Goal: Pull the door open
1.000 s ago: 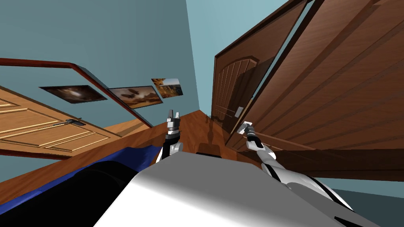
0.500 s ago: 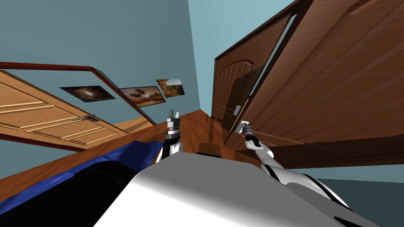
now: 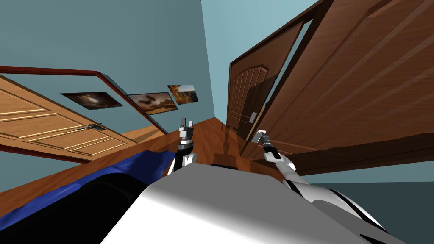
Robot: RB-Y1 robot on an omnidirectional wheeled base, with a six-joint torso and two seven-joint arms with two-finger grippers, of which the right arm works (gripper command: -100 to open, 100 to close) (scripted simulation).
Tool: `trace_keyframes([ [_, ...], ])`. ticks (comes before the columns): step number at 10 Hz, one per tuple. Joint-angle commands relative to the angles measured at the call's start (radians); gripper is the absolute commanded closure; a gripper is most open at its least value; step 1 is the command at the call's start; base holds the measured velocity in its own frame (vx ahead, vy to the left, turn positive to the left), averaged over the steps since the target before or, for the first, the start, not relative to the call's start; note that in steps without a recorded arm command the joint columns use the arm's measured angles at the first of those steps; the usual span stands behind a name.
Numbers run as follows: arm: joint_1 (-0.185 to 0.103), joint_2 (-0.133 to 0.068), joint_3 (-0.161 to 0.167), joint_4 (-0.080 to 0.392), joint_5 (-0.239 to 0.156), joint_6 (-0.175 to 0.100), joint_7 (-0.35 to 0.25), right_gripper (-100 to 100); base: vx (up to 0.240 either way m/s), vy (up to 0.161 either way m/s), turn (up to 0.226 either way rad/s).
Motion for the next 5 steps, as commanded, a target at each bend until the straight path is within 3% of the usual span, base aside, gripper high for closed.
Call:
trace_keyframes([
  [1, 0.02, -0.027, 0.033, -0.015, 0.01, -0.025, -0.042, 100, -0.071, 0.023, -0.087],
  [5, 0.073, -0.086, 0.128, -0.065, 0.039, -0.085, -0.15, 100, -0.087, 0.005, -0.102],
])
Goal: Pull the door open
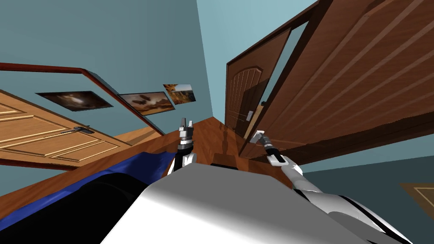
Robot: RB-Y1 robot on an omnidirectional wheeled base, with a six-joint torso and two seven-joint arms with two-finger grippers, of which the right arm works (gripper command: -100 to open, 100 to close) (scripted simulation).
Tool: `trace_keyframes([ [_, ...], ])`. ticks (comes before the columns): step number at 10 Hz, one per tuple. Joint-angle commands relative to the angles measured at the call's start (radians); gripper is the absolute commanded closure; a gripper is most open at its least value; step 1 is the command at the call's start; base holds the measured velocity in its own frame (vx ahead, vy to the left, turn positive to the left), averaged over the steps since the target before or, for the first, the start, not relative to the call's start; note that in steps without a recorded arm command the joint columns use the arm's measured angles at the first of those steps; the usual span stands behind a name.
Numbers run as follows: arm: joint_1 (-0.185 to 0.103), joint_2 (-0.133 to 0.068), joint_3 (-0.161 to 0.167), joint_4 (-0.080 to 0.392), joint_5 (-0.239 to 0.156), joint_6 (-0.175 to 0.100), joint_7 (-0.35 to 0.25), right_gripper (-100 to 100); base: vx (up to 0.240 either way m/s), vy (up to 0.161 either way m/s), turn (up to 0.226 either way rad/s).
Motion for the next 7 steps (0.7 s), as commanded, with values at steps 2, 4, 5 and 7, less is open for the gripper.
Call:
trace_keyframes([
  [2, 0.03, -0.04, 0.052, -0.021, 0.016, -0.04, -0.066, 100, -0.106, 0.003, -0.099],
  [4, 0.048, -0.06, 0.082, -0.037, 0.025, -0.06, -0.1, 100, -0.073, 0.0, -0.071],
  [5, 0.056, -0.069, 0.097, -0.045, 0.03, -0.069, -0.116, 100, -0.055, -0.004, -0.079],
  [7, 0.075, -0.08, 0.109, -0.046, 0.037, -0.097, -0.123, 100, -0.012, -0.003, -0.053],
])
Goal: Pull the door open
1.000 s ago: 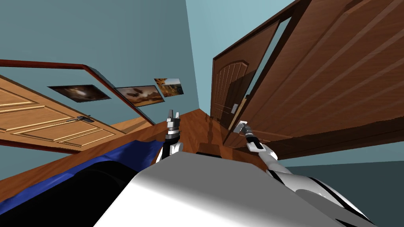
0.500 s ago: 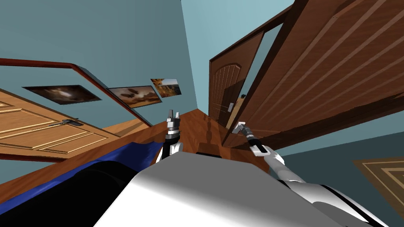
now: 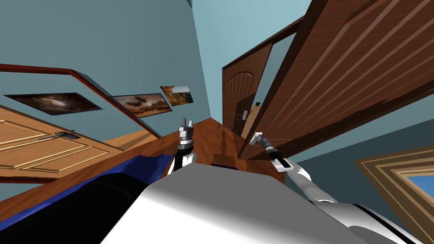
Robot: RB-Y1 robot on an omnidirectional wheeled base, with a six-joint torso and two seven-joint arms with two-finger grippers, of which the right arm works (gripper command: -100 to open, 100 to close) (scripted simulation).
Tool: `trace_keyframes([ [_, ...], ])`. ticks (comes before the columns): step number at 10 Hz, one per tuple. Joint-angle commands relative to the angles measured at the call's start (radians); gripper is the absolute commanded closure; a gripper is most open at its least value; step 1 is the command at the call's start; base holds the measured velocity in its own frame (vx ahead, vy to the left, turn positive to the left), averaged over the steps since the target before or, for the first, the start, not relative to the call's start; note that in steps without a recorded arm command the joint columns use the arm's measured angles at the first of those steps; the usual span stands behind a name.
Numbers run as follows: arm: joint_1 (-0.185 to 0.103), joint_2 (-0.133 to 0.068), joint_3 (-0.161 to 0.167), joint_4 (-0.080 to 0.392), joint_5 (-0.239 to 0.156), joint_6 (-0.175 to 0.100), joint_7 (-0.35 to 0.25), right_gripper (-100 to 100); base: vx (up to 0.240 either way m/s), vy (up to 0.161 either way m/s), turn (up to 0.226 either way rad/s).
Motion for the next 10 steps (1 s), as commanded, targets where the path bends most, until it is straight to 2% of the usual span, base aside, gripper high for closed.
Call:
trace_keyframes([
  [1, 0.025, -0.024, 0.015, -0.011, 0.008, -0.039, -0.019, 100, 0.024, -0.008, -0.124],
  [4, 0.079, -0.071, 0.049, -0.034, 0.025, -0.126, -0.055, 100, 0.028, -0.015, -0.128],
  [5, 0.079, -0.071, 0.049, -0.034, 0.025, -0.139, -0.055, 100, 0.003, -0.011, -0.058],
  [6, 0.1, -0.088, 0.062, -0.043, 0.032, -0.173, -0.068, 100, 0.004, -0.015, -0.101],
  [7, 0.1, -0.088, 0.062, -0.043, 0.032, -0.182, -0.068, 100, 0.004, -0.016, -0.052],
  [8, 0.12, -0.106, 0.075, -0.051, 0.038, -0.226, -0.082, 100, 0.014, -0.022, -0.095],
  [9, 0.141, -0.123, 0.088, -0.06, 0.045, -0.255, -0.096, 100, 0.023, -0.021, -0.181],
  [10, 0.141, -0.123, 0.088, -0.06, 0.045, -0.269, -0.096, 100, 0.01, -0.014, -0.078],
])
